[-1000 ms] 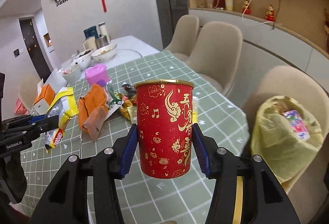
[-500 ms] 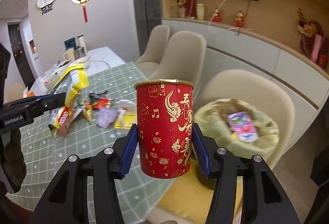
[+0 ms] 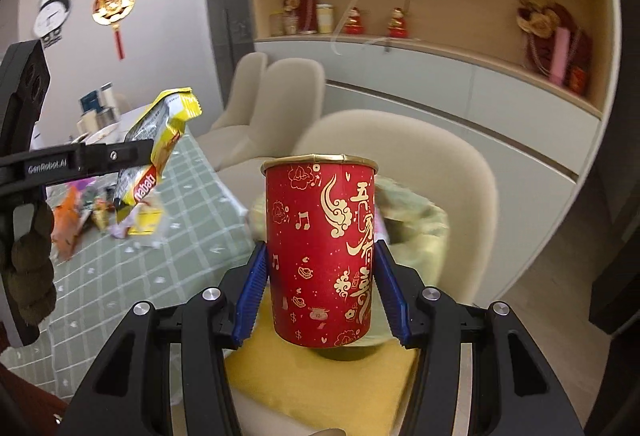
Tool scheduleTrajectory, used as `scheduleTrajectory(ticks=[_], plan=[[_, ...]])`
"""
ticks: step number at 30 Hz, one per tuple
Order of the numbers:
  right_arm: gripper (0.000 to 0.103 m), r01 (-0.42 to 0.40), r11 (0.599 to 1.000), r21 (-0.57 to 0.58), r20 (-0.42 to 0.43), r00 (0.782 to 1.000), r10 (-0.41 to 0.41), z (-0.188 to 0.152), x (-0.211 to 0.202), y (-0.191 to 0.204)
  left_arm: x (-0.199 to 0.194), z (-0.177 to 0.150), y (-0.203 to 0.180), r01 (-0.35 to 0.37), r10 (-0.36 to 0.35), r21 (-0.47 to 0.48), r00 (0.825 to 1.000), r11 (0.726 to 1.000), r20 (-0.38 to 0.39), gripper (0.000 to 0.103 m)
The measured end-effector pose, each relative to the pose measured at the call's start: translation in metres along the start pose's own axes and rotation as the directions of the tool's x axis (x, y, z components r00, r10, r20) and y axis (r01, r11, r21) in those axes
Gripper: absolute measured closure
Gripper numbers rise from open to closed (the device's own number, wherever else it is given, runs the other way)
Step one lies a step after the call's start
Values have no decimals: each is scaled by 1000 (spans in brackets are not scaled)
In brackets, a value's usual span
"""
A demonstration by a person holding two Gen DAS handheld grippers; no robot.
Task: Collect trash
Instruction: 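Carry the snack bag with the left tool and the red cup with the right tool to the trash bag, then open the left tool over the bag while the right tool drops the red cup in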
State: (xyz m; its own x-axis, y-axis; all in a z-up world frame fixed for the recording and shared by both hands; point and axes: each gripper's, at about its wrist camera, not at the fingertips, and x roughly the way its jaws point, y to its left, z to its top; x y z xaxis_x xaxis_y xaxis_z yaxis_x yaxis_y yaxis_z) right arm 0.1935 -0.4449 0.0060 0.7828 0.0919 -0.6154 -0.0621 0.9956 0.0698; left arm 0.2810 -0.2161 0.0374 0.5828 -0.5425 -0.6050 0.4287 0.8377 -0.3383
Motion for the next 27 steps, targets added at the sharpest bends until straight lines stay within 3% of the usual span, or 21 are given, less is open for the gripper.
scheduleTrajectory(ticks=[7,15,21,27], plan=[[54,33,994,101,4,999,-33,2,16,-63,83,20,-22,63,-62,8,995,998,-80,73],[54,56,985,161,-18,998,-54,4,37,-94,174,31,-36,8,3,55,983,998,-184,72],[54,55,982,181,-32,998,-50,8,50,-107,201,22,-34,30,-19,41,967,999,-254,54],[53,16,984,177,-18,1000,-12,24,73,-102,176,21,-27,38,-37,3,973,999,-227,43]])
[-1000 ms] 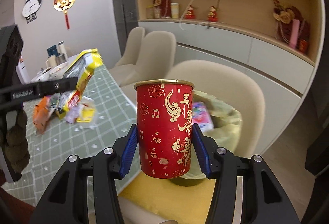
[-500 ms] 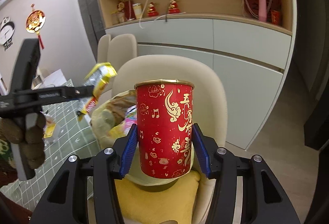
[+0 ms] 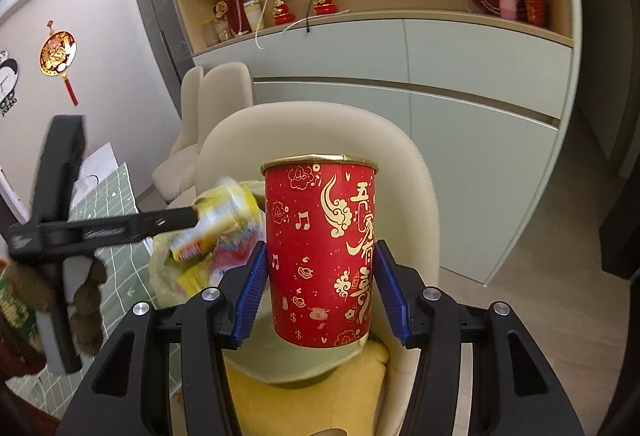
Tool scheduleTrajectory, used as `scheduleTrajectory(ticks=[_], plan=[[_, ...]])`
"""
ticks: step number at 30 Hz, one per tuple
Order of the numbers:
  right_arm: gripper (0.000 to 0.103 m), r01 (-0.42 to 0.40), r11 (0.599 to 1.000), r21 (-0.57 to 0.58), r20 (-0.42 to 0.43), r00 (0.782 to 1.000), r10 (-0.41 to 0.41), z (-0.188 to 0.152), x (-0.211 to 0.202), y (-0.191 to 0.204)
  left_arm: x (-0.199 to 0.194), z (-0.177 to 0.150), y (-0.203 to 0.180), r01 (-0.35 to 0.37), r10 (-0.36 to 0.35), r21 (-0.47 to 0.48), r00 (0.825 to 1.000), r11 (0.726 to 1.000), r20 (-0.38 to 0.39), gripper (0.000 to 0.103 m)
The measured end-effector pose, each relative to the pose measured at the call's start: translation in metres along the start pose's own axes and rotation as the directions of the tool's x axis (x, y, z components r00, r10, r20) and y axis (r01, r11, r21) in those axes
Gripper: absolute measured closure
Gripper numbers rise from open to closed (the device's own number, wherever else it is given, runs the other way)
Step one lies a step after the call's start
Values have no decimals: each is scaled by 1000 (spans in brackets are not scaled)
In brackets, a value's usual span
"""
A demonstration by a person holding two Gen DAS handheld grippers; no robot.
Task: Collect trash
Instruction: 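Open the left tool over the bag while the right tool drops the red cup in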
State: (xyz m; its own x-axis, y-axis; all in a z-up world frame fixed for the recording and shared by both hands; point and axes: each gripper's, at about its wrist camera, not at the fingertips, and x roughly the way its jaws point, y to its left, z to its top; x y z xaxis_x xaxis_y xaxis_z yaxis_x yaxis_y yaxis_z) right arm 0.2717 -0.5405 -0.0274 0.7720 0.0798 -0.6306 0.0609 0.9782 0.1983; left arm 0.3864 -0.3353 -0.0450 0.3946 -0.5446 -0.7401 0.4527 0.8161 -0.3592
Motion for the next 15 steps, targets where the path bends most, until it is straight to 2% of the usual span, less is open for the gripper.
scheduleTrajectory(ticks=[3,7,12,15], plan=[[53,-48,999,-4,31,998,48,16,7,11,-22,-1,4,-16,16,1,999,1000,35,42],[53,-110,992,-60,13,994,111,34,29,36,-48,-3,14,-57,59,-34,995,998,75,42],[53,-167,983,-78,-121,980,157,32,90,62,-73,-15,26,-125,130,-44,985,991,114,42],[53,-129,987,-92,-221,969,106,13,124,68,-84,-24,34,-179,187,-65,974,982,128,42]])
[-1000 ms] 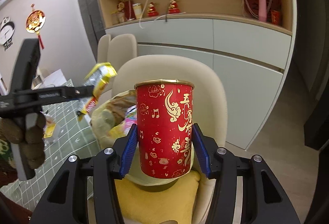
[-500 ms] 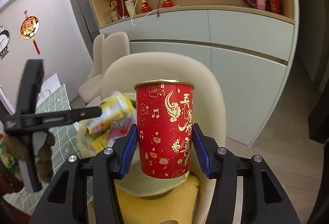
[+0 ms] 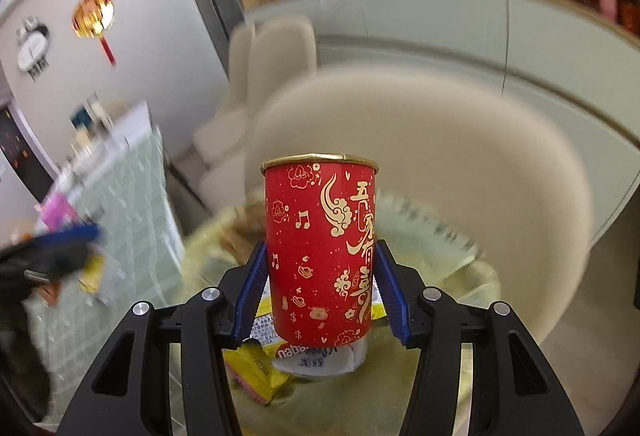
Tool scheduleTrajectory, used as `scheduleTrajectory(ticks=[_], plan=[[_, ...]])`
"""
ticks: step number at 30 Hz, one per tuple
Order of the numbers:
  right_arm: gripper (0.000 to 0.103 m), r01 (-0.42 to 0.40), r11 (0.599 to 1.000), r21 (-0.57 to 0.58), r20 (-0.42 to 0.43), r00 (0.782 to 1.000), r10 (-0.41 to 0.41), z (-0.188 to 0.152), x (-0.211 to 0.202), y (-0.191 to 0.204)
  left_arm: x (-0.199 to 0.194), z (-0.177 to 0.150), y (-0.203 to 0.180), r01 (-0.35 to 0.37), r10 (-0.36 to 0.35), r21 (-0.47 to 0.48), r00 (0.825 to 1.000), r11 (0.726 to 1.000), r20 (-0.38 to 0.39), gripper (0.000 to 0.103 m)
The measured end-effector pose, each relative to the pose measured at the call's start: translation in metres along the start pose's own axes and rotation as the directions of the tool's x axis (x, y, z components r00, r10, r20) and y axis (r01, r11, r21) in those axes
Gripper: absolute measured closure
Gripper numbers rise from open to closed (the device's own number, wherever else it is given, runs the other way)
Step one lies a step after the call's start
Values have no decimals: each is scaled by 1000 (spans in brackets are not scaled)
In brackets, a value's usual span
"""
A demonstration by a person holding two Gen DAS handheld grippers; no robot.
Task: Collect trash
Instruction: 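Open the left tool over the bag while the right tool drops the red cup in, then move both tools back over the table toward the remaining trash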
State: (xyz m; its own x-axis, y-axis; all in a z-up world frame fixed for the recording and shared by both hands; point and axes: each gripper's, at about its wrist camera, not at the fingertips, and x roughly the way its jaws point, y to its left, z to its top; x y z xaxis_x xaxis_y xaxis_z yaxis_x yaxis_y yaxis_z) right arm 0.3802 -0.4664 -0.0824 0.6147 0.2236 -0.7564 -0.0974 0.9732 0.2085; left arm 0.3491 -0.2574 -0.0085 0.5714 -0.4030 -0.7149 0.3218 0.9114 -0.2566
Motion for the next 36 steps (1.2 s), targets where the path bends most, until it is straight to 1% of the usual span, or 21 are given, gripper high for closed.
scheduleTrajectory(ticks=[1,5,8,12,18,24,28,29,30,32,33,34,36], plan=[[53,9,1000,4,-23,1000,-9,-4,7,0,-5,-4,4,-21,21,-6,1000,1000,7,42],[53,60,998,15,-82,995,-59,-16,21,-5,-17,-13,17,-50,50,-32,999,998,19,42],[53,65,998,8,-86,994,-65,-19,22,-3,-20,-19,22,-48,49,-43,999,998,7,42],[49,49,998,40,-41,998,-48,-19,9,-1,-24,-25,29,-46,47,-52,999,998,4,42],[49,110,993,34,25,994,-111,-25,-24,6,-39,-31,42,-37,38,-66,999,997,15,42],[49,126,990,64,86,988,-131,-33,-62,20,-66,-45,63,-35,36,-85,999,996,14,42],[49,102,993,51,115,988,-107,-33,-70,29,-86,-56,81,-33,35,-104,999,994,18,42],[49,112,993,41,126,985,-116,-30,-68,32,-90,-57,83,-33,35,-104,999,994,19,42],[49,151,988,25,131,979,-153,-25,-62,35,-94,-60,86,-33,35,-100,999,994,22,42],[49,209,978,1,102,973,-208,-17,-50,36,-102,-63,91,-39,42,-84,998,996,36,42],[49,200,980,9,71,977,-201,-15,-44,34,-107,-65,94,-46,49,-89,998,995,38,42],[49,158,987,33,16,987,-158,-13,-35,30,-110,-66,97,-43,47,-100,998,994,38,42],[49,78,995,65,-62,995,-74,-13,-20,25,-116,-70,101,-47,53,-110,997,993,47,42]])
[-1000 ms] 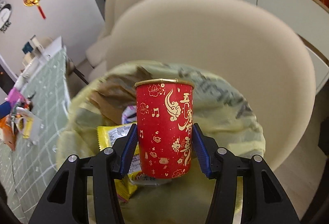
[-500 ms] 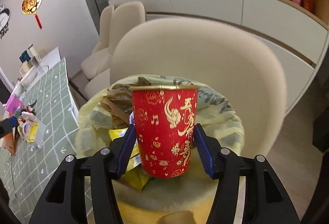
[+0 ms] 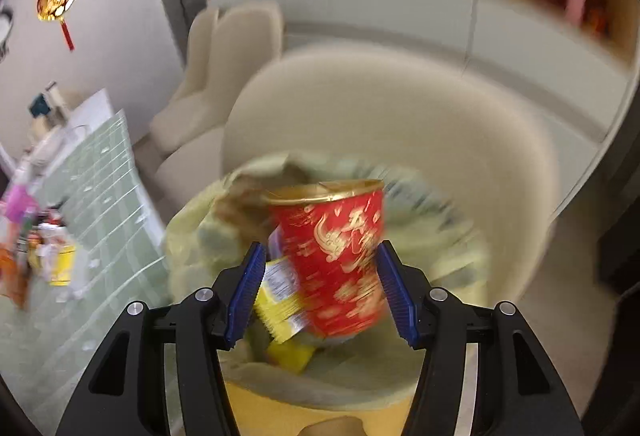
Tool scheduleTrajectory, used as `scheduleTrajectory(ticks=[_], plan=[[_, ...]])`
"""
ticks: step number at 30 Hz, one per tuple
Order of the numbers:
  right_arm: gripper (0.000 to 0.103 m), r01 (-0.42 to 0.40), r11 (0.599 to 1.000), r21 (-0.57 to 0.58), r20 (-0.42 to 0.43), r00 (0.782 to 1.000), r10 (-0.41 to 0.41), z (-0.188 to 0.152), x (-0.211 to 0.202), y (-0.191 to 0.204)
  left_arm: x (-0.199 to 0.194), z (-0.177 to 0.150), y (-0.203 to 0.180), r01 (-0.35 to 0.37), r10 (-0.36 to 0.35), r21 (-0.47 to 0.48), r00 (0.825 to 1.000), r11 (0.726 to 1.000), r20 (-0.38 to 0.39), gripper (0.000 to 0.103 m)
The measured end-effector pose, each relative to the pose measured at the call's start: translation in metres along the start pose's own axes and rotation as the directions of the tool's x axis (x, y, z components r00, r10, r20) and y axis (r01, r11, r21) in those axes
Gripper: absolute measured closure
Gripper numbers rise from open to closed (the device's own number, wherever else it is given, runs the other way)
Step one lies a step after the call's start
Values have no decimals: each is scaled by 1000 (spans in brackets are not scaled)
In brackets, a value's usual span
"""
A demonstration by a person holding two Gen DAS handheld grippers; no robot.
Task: Collect trash
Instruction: 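Move both tools back over the table toward the remaining trash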
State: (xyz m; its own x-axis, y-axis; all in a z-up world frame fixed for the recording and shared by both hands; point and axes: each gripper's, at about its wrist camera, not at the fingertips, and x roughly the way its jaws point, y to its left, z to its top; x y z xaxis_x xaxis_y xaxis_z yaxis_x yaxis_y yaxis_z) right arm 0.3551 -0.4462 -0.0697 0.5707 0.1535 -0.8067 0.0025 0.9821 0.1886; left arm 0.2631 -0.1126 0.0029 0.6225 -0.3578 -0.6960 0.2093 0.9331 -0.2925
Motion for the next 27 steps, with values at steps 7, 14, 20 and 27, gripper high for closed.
scheduleTrajectory(ticks=[7,14,20,27], plan=[[59,36,999,-32,-79,996,-38,-11,34,-4,-5,-7,15,-50,50,-45,999,998,0,42],[56,33,999,-5,32,999,-33,-17,-2,-8,-8,-14,24,-73,73,-87,997,994,-5,42],[50,-30,997,-74,164,986,42,-20,-57,26,-22,-23,38,-104,106,-113,994,988,8,42],[49,-100,980,-170,211,968,135,-22,-79,105,-71,-30,101,-209,227,-212,972,955,64,42]])
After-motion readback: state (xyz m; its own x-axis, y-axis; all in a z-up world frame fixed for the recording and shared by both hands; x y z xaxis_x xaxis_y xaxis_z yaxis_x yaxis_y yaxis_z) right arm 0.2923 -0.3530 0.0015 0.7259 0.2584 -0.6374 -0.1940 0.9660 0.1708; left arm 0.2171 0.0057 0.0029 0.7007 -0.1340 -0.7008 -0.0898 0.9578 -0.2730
